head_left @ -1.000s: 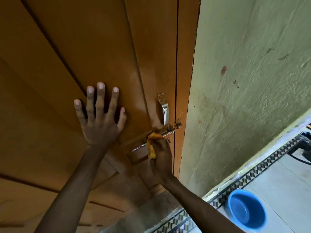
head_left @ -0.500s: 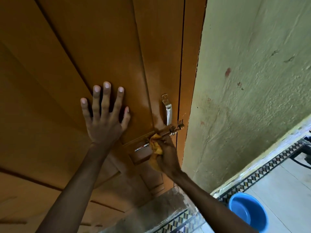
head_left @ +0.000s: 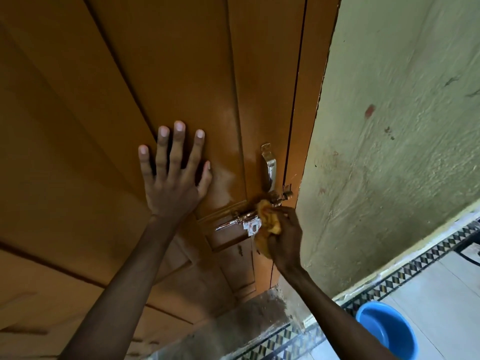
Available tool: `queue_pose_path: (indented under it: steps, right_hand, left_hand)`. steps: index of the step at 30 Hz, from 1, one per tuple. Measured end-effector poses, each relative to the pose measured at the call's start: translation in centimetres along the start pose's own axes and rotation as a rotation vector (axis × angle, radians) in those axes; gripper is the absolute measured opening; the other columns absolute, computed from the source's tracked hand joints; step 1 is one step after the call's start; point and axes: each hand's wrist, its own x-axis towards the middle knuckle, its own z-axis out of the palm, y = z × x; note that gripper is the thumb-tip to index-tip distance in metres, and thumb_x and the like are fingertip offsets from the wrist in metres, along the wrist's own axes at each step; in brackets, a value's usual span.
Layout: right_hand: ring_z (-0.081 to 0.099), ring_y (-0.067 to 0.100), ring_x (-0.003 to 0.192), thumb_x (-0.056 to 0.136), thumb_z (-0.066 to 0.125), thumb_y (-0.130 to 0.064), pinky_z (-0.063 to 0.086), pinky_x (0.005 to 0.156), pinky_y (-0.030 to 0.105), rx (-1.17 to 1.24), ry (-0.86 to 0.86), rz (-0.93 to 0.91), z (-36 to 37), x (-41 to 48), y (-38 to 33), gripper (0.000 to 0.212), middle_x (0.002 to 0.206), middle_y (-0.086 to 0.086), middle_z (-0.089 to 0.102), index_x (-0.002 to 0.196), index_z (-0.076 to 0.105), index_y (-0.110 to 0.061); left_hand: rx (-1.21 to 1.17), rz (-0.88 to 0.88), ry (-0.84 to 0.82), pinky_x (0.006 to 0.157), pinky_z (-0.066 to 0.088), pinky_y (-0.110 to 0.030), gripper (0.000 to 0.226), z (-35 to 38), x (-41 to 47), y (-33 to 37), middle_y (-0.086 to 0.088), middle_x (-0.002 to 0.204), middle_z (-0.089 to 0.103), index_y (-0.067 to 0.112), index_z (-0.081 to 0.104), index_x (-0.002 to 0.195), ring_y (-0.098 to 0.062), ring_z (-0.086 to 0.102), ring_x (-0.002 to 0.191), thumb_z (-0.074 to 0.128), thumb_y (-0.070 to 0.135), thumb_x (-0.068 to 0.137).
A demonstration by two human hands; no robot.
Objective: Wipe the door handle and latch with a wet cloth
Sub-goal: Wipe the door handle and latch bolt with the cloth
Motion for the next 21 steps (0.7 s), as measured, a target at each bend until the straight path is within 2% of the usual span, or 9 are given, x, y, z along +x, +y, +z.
queue_pose_path:
  steps: [2, 6, 8, 10, 12, 14, 16, 18, 21]
  right_hand:
    - [0.06, 0.023, 0.106, 0.084, 0.067, 0.003, 0.051, 0.088, 0.017, -0.082, 0.112, -0.001, 0.8, 0.6, 0.0, 0.032, 0.121, 0.013, 0.059, 0.116, 0.065, -0.001]
    - [0.055, -0.003, 0.101, 0.089, 0.059, 0.005, 0.047, 0.087, 0.009, 0.029, -0.112, -0.098, 3.0, -1.3, -1.0, 0.028, 0.116, -0.002, 0.057, 0.116, 0.063, -0.002]
    - [0.052, -0.007, 0.102, 0.084, 0.064, 0.008, 0.042, 0.089, 0.002, 0.015, -0.21, -0.161, 2.1, -1.5, -1.0, 0.028, 0.118, 0.0, 0.06, 0.109, 0.068, -0.002]
    - [0.054, 0.002, 0.099, 0.079, 0.069, 0.01, 0.038, 0.084, -0.004, 0.028, -0.138, -0.104, 1.0, -0.5, -0.9, 0.028, 0.117, 0.011, 0.065, 0.105, 0.071, -0.001]
    - [0.058, 0.015, 0.099, 0.082, 0.068, 0.008, 0.038, 0.081, -0.004, -0.026, 0.071, -0.019, 0.8, 0.5, -1.1, 0.027, 0.117, 0.018, 0.064, 0.107, 0.068, 0.001]
    - [0.057, 0.025, 0.106, 0.087, 0.064, 0.0, 0.045, 0.09, 0.014, -0.026, 0.146, 0.019, 2.0, 0.6, -1.6, 0.028, 0.12, 0.016, 0.06, 0.115, 0.063, -0.001]
    - [0.053, 0.014, 0.107, 0.091, 0.057, -0.009, 0.05, 0.092, 0.026, 0.046, 0.033, -0.034, 3.3, -0.5, -2.0, 0.03, 0.122, 0.009, 0.057, 0.122, 0.059, -0.007]
    - [0.047, -0.003, 0.104, 0.09, 0.06, -0.007, 0.049, 0.091, 0.02, 0.037, -0.081, -0.133, 3.1, -1.2, -1.3, 0.032, 0.12, 0.001, 0.055, 0.122, 0.06, -0.01]
    - [0.055, 0.01, 0.108, 0.083, 0.067, 0.003, 0.044, 0.094, 0.009, -0.049, -0.23, -0.217, 0.3, 0.6, -0.3, 0.031, 0.122, 0.006, 0.061, 0.113, 0.067, -0.008]
  left_hand:
    - [0.0, 0.002, -0.001, 0.124, 0.002, -0.049, 0.067, 0.0, 0.1, 0.0, -0.011, 0.156, 0.033, 0.023, 0.038, 0.155, -0.023, 0.0, 0.155, 0.058, 0.047, 0.096]
    - [0.002, -0.001, -0.008, 0.124, 0.003, -0.05, 0.066, 0.0, 0.0, 0.0, -0.011, 0.156, 0.032, 0.023, 0.038, 0.155, -0.023, -0.001, 0.155, 0.057, 0.047, 0.096]
    - [0.006, -0.001, -0.005, 0.124, 0.002, -0.05, 0.068, 0.0, 0.0, -0.1, -0.011, 0.156, 0.032, 0.023, 0.036, 0.156, -0.024, -0.001, 0.155, 0.057, 0.047, 0.096]
    - [0.004, 0.002, 0.002, 0.124, 0.001, -0.049, 0.068, 0.0, 0.0, -0.1, -0.011, 0.155, 0.034, 0.023, 0.035, 0.156, -0.024, -0.002, 0.155, 0.057, 0.047, 0.096]
    - [0.005, -0.001, 0.008, 0.124, 0.002, -0.049, 0.068, 0.1, 0.0, -0.1, -0.011, 0.155, 0.036, 0.023, 0.036, 0.155, -0.024, -0.001, 0.155, 0.058, 0.048, 0.096]
    - [0.005, -0.001, 0.005, 0.124, 0.002, -0.049, 0.068, 0.1, 0.0, -0.1, -0.011, 0.155, 0.034, 0.023, 0.036, 0.155, -0.023, -0.002, 0.155, 0.057, 0.048, 0.096]
    - [0.001, 0.003, 0.002, 0.124, 0.002, -0.049, 0.068, 0.0, 0.1, -0.1, -0.01, 0.157, 0.031, 0.023, 0.035, 0.156, -0.023, -0.002, 0.155, 0.057, 0.048, 0.096]
    - [0.004, 0.003, -0.001, 0.124, 0.002, -0.049, 0.068, 0.0, 0.1, -0.1, -0.009, 0.159, 0.028, 0.023, 0.035, 0.156, -0.023, -0.002, 0.155, 0.057, 0.048, 0.096]
    - [-0.003, 0.003, -0.003, 0.124, 0.002, -0.049, 0.069, -0.1, 0.0, -0.1, -0.011, 0.156, 0.031, 0.023, 0.034, 0.156, -0.023, -0.001, 0.155, 0.057, 0.048, 0.096]
